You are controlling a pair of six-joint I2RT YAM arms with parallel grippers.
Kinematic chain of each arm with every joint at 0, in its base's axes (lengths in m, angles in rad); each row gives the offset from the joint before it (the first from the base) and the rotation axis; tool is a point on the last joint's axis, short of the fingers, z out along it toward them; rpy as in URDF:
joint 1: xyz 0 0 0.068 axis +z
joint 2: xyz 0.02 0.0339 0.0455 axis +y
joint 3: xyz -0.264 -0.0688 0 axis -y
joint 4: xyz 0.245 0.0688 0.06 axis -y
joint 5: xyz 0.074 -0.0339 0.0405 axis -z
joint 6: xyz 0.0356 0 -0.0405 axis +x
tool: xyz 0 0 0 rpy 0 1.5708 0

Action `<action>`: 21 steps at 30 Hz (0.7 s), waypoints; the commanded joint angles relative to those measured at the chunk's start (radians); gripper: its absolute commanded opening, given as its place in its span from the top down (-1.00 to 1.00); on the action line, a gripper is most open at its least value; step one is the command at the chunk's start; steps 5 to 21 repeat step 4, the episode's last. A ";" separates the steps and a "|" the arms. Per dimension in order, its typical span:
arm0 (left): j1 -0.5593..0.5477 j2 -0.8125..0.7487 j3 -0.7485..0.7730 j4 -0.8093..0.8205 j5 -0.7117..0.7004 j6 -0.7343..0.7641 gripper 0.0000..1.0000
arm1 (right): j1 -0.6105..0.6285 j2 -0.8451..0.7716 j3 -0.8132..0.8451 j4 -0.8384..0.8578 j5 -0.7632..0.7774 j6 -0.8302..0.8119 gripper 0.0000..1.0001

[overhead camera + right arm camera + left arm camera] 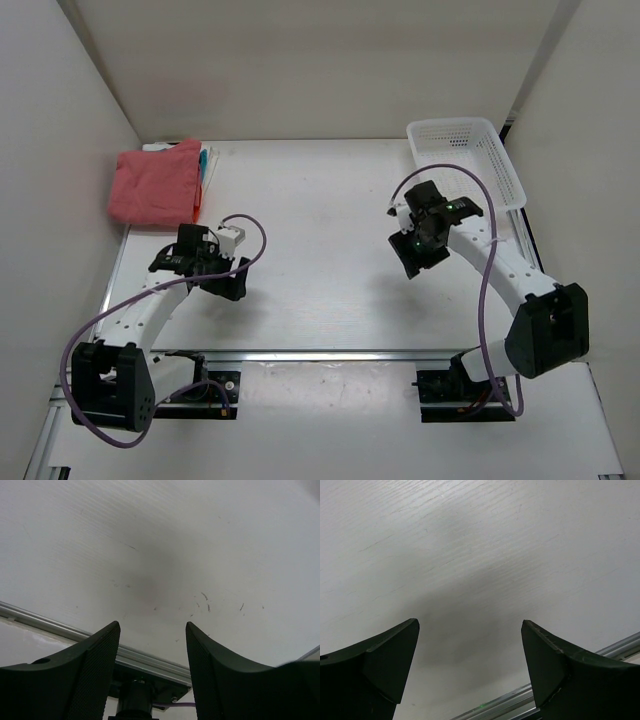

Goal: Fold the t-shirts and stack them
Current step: Put the neatly folded tshirt into the corner of the board with the left arm

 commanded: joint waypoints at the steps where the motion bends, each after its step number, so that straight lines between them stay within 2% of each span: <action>1: 0.013 -0.020 -0.005 0.026 0.009 -0.008 -0.89 | -0.006 -0.021 0.007 0.005 -0.022 -0.024 -0.18; 21: 0.019 -0.013 -0.004 0.025 0.015 -0.008 -0.89 | -0.016 -0.023 0.011 0.019 -0.029 -0.021 -0.18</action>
